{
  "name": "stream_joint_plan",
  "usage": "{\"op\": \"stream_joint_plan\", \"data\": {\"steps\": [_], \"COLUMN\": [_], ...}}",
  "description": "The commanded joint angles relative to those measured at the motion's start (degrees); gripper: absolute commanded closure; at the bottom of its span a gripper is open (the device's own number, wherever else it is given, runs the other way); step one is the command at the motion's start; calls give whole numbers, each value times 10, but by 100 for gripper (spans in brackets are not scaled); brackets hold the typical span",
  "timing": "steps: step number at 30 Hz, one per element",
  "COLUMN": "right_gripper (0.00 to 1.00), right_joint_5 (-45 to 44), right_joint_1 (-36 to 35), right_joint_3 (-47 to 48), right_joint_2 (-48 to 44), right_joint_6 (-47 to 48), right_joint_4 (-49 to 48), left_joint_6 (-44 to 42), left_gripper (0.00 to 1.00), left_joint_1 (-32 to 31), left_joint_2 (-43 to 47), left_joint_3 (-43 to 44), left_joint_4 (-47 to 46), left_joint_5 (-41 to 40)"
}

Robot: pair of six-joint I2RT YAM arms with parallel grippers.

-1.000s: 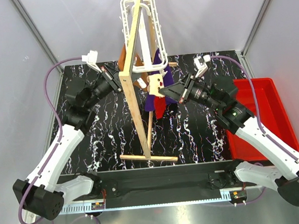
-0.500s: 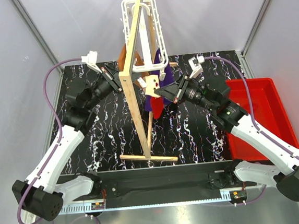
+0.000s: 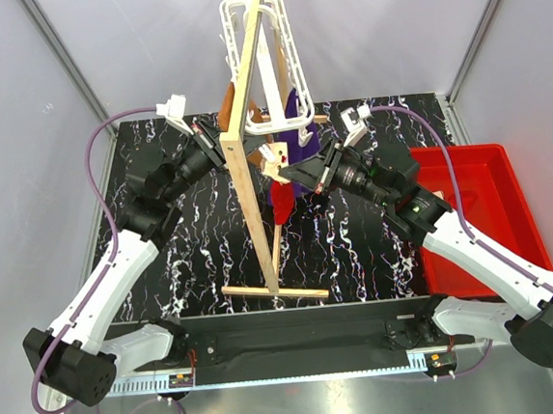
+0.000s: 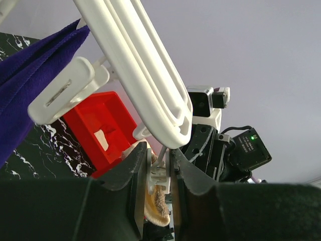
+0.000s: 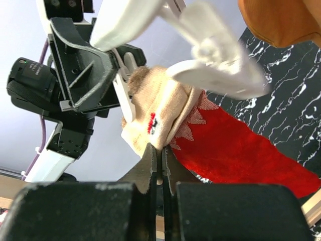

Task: Clip the socks to the hanger
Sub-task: Clamp the sock onto the hanger.

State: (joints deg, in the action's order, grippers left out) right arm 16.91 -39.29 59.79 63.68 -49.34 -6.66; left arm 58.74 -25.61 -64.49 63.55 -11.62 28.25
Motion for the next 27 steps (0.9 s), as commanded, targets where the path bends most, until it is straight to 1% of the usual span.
{"op": "stream_joint_plan", "data": {"steps": [1, 6, 10, 11, 12, 13, 15, 16, 19, 23, 26, 27], "right_gripper": [100, 100, 100, 100, 100, 100, 100, 100, 100, 100, 88, 76], "right_joint_5": [-13, -19, -6, -5, -3, -4, -6, -6, -2, -3, 14, 16], "right_joint_1": [-7, -12, -13, -15, -15, -16, -16, -16, -16, -16, -15, -16], "right_joint_3": [23, 11, 12, 12, 14, 14, 17, 20, 26, 37, 57, 63], "right_joint_2": [-2, -8, 7, 12, 13, 14, 17, 19, 27, 44, 59, 62], "right_joint_6": [-3, -10, -20, -21, -20, -20, -16, -15, -14, -12, -7, 1], "right_joint_4": [-52, -73, -86, -89, -90, -90, -88, -86, -85, -69, -46, -24], "left_joint_6": [-3, -7, -8, -9, -9, -9, -10, -12, -35, -63, -82, -86], "left_gripper": [100, 100, 100, 96, 79, 68, 49, 35, 23, 18, 18, 18], "left_joint_1": [-4, -5, -5, -6, -5, -6, -6, -6, -6, -6, -6, -6], "left_joint_2": [-2, 2, 5, 6, 9, 14, 23, 27, 45, 60, 64, 67], "left_joint_3": [18, 16, 14, 13, 9, 4, -4, -11, -11, -5, 5, 8], "left_joint_4": [-17, -14, -17, -17, -21, -22, -22, -21, 18, 62, 98, 107], "left_joint_5": [-14, -16, -14, -11, -11, -12, -19, -21, -40, -60, -72, -77]}}
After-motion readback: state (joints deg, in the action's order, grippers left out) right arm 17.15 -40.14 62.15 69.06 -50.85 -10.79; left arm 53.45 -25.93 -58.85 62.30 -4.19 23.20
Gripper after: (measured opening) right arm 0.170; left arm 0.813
